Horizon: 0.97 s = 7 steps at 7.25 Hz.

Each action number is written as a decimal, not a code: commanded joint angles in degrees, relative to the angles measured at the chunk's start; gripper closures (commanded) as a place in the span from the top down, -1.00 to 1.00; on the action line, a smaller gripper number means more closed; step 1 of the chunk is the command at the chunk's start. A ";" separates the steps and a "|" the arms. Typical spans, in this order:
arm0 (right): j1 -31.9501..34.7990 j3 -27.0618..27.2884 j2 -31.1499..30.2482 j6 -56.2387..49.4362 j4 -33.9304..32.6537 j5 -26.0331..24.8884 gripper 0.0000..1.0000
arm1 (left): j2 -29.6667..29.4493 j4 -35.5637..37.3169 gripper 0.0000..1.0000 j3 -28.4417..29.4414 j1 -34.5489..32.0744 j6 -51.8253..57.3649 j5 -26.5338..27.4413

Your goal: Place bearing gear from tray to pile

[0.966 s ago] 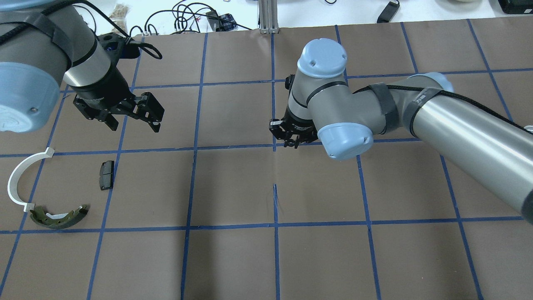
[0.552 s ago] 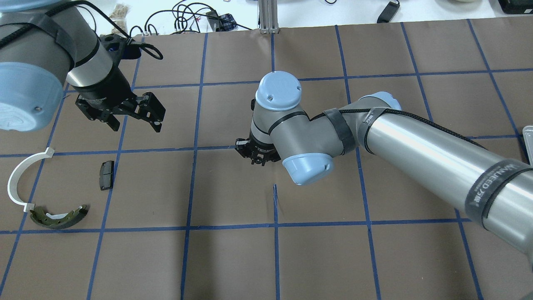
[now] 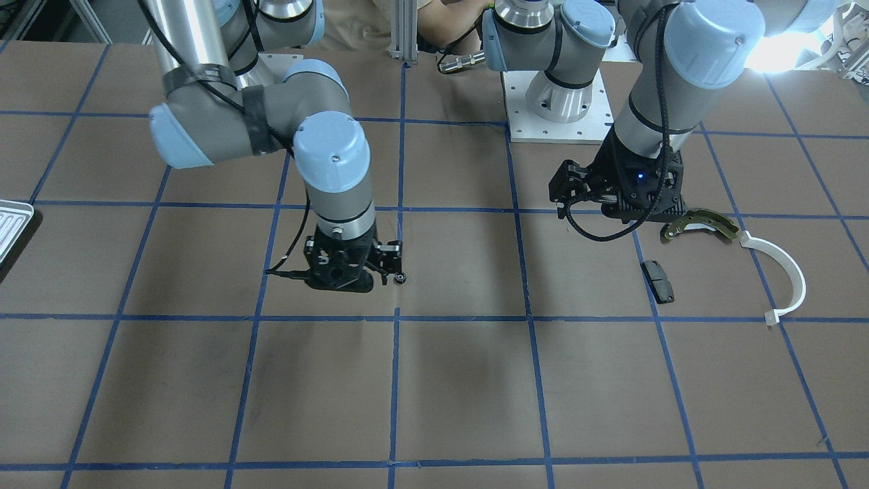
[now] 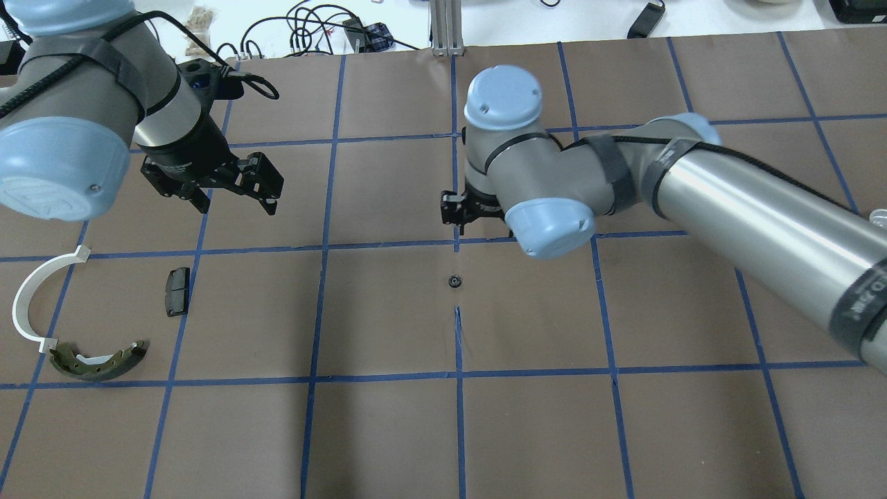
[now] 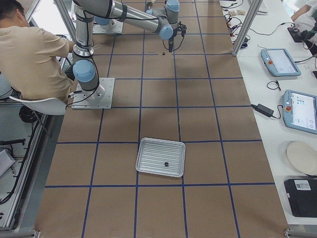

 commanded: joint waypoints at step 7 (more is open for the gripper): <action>-54.03 -1.59 0.02 -73.06 1.26 -4.59 1.00 | -16.17 14.37 1.00 -0.25 -21.23 -9.42 -2.55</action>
